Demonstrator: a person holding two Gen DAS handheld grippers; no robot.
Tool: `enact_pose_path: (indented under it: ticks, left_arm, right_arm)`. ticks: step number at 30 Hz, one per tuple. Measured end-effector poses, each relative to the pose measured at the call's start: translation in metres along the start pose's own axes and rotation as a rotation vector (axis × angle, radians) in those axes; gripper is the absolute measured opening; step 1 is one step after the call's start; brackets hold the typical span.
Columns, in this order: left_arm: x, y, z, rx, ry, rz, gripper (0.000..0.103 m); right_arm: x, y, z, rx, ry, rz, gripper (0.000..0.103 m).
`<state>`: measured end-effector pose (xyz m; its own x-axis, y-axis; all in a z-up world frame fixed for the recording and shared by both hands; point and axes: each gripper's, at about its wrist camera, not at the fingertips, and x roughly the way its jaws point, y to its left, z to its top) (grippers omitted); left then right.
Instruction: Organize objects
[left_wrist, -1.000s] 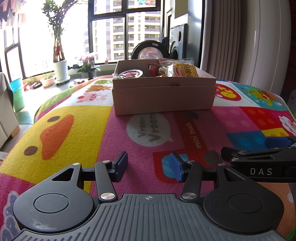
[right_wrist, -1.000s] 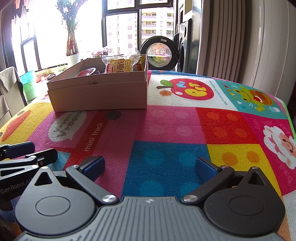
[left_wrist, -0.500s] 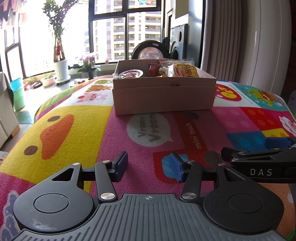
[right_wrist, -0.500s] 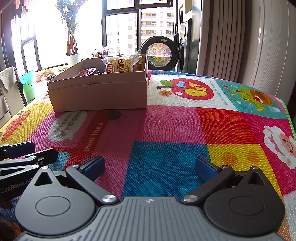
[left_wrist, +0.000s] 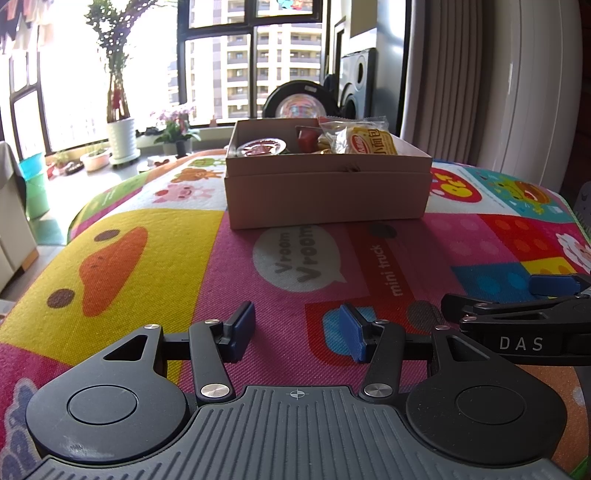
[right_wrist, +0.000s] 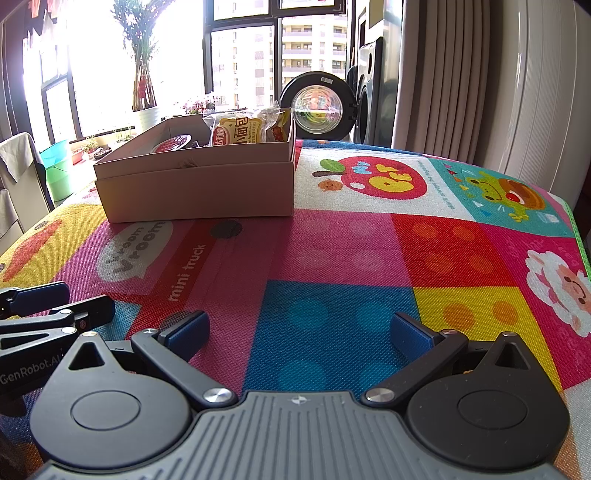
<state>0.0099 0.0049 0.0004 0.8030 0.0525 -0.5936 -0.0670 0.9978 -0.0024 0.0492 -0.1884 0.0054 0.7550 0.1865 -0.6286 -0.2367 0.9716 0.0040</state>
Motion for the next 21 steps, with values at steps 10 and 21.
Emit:
enact_pose_path:
  ticks: [10, 21]
  left_arm:
    - [0.0003, 0.0, 0.0001, -0.002, 0.0, -0.001, 0.055]
    - [0.0001, 0.0034, 0.0001, -0.018, -0.002, -0.015, 0.055]
  right_arm:
    - [0.0, 0.0, 0.0, 0.0, 0.0, 0.0, 0.103]
    - [0.0, 0.0, 0.0, 0.0, 0.0, 0.0, 0.103]
